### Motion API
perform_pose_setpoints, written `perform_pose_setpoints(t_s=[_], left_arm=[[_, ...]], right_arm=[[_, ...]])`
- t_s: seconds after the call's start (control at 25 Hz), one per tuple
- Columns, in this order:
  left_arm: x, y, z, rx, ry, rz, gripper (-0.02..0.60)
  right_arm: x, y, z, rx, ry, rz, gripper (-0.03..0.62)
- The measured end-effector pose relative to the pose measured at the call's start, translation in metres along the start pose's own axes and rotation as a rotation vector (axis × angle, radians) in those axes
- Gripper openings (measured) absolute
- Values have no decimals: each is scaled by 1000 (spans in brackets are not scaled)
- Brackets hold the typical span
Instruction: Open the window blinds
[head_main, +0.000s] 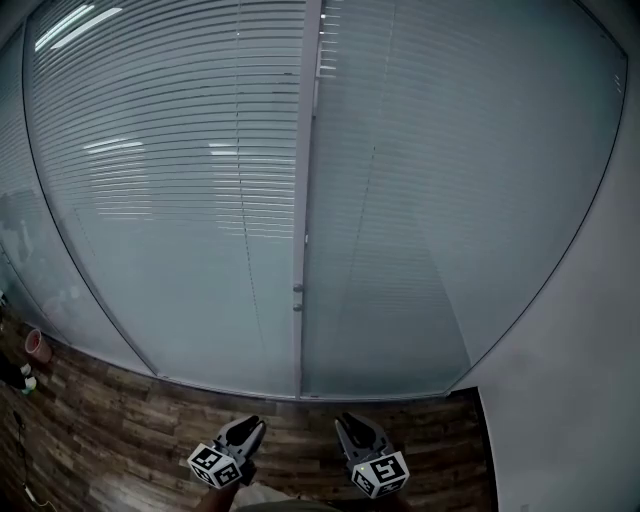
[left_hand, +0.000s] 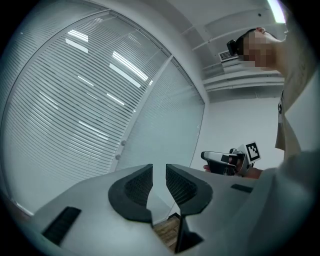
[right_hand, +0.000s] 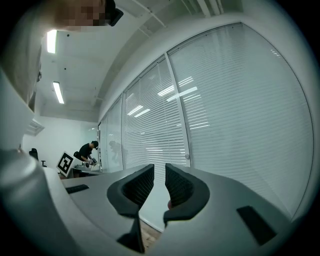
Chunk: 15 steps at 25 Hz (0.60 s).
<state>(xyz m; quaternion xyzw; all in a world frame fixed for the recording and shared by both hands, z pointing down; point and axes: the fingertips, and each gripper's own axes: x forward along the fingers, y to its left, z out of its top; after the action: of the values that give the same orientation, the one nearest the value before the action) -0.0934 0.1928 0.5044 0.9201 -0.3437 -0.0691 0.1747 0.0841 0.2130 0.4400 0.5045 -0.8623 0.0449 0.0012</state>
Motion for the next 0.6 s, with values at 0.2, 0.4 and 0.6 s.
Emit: perform_pose_setpoints(t_s=[0.2,0.4,0.6], left_arm=[[8,-15,9,-10,-32,-9,74],[13,-13,-7,-7,18,-15,75],[30,-16,4,12,31,-33,77]], right_arm=[[-4,-18,-3,27,12,-1,57],[5,-26,6,15,2,15,57],[16,-45,18,103,-15,17,57]])
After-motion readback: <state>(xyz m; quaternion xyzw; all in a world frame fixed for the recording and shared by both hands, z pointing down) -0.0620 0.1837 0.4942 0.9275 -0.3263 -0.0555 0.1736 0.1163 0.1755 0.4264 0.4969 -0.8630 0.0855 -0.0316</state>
